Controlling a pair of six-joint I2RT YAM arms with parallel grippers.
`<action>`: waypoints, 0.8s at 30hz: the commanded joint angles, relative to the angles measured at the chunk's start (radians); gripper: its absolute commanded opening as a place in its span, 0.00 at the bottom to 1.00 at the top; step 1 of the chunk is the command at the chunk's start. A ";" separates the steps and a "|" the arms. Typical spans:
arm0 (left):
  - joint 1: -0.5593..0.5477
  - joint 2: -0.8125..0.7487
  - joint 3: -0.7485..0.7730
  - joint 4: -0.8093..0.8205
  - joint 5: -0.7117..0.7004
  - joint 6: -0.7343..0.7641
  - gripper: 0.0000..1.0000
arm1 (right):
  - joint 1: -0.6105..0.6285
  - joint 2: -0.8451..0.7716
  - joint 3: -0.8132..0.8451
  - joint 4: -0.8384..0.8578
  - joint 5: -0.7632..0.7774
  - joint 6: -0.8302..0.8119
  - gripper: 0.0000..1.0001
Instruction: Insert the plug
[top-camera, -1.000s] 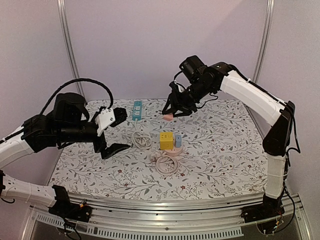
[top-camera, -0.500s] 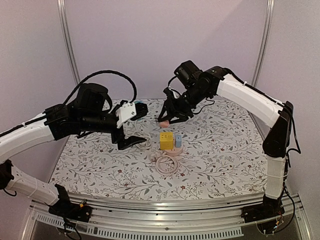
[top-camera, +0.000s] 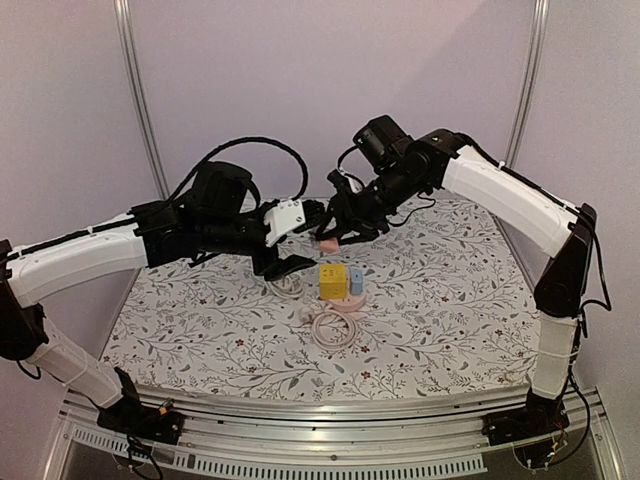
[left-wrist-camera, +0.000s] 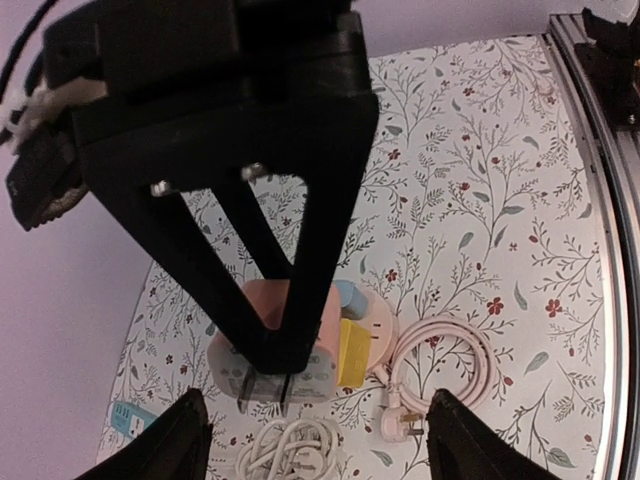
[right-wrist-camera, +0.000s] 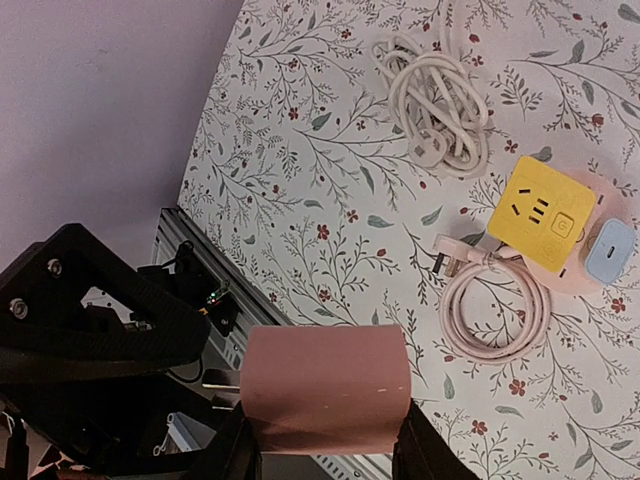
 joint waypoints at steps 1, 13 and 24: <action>0.014 0.024 0.021 0.074 -0.015 -0.004 0.73 | 0.004 -0.037 -0.012 0.022 -0.037 0.000 0.13; 0.001 0.089 0.043 0.132 -0.052 -0.009 0.63 | 0.004 -0.050 -0.028 0.025 -0.082 -0.007 0.13; -0.021 0.087 0.039 0.155 -0.092 -0.010 0.00 | 0.004 -0.104 -0.107 0.075 -0.100 0.012 0.21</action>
